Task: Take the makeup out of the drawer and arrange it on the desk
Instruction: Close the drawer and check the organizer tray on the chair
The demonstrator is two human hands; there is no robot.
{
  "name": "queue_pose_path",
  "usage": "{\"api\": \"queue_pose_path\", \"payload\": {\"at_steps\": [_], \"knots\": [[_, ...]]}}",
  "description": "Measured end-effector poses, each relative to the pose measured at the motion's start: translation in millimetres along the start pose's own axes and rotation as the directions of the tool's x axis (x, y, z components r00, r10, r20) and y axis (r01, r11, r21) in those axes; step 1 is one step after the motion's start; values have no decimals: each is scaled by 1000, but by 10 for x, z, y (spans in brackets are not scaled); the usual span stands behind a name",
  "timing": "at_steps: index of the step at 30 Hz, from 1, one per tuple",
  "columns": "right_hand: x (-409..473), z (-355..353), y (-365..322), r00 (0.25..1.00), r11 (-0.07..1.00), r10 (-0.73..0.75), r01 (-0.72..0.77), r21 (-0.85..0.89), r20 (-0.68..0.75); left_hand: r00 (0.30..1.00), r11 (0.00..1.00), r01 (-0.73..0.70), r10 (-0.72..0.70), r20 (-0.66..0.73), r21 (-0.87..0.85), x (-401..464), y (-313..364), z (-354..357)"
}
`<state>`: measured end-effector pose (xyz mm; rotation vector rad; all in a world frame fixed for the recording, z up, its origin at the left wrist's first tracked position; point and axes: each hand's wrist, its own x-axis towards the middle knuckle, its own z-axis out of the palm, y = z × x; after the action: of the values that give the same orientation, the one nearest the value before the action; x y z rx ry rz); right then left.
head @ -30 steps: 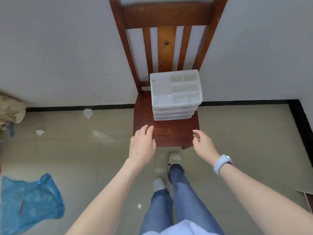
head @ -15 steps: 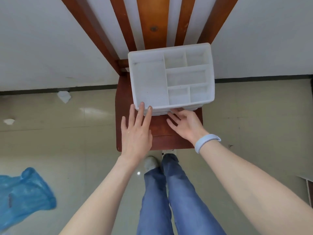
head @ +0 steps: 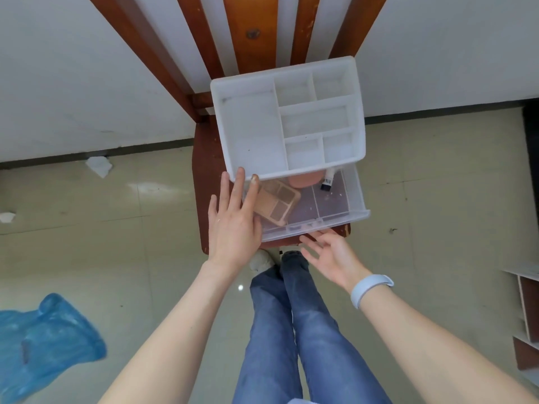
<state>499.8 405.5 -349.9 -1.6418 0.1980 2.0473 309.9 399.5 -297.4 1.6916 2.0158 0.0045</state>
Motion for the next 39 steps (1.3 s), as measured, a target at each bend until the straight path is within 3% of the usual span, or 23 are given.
{"api": "queue_pose_path", "payload": {"at_steps": [5, 8, 12, 17, 19, 20, 21, 23, 25, 27, 29, 33, 37, 39], "knots": [[-88, -55, 47, 1000, 1000, -4, 4, 1, 0, 993, 997, 9, -18, -114, -74, -84, 11, 34], [-106, -31, 38, 1000, 1000, -14, 14, -14, -7, 976, 994, -74, 55, -212, -84, -263, 18, 145], [-96, -53, 57, 1000, 1000, -3, 3, -20, 0, 957, 969, -237, 244, -157, 66, -381, 1, 341], [-94, -44, 47, 1000, 999, -18, 18, -30, 0, 943, 936, -285, 312, -112, 209, -273, 19, 510], [-157, -15, -1, 999, 971, -28, 18, -238, -38, 939, 931, -291, 321, -120, 219, -268, 10, 546], [-215, 6, -31, 994, 886, -69, 23, -464, -83, 937, 931, -291, 323, -129, 219, -278, 0, 558], [-272, 13, -51, 979, 729, -166, 39, -683, -121, 936, 931, -291, 325, -139, 218, -289, -10, 567], [-364, -12, -85, 864, 355, -498, 118, -927, -81, 933, 931, -290, 327, -153, 223, -306, -24, 581], [-465, 41, -179, 683, 80, -721, 251, -965, 117, 929, 931, -288, 329, -171, 225, -315, -27, 595], [-453, 185, -309, 613, -31, -737, 389, -921, 284, 924, 932, -282, 327, -197, 227, -322, -30, 609], [-321, 376, -418, 652, -18, -691, 415, -909, 312, 918, 934, -275, 325, -228, 227, -337, -39, 620], [40, 674, -461, 755, 209, -645, 319, -924, 115, 902, 936, -273, 330, -279, 223, -362, -82, 638], [211, 809, -392, 744, 263, -668, 246, -933, 9, 903, 929, -269, 335, -267, 256, -371, -118, 650], [258, 822, -381, 755, 343, -655, 258, -903, -33, 912, 933, -242, 312, -265, 265, -372, -131, 647]]}}
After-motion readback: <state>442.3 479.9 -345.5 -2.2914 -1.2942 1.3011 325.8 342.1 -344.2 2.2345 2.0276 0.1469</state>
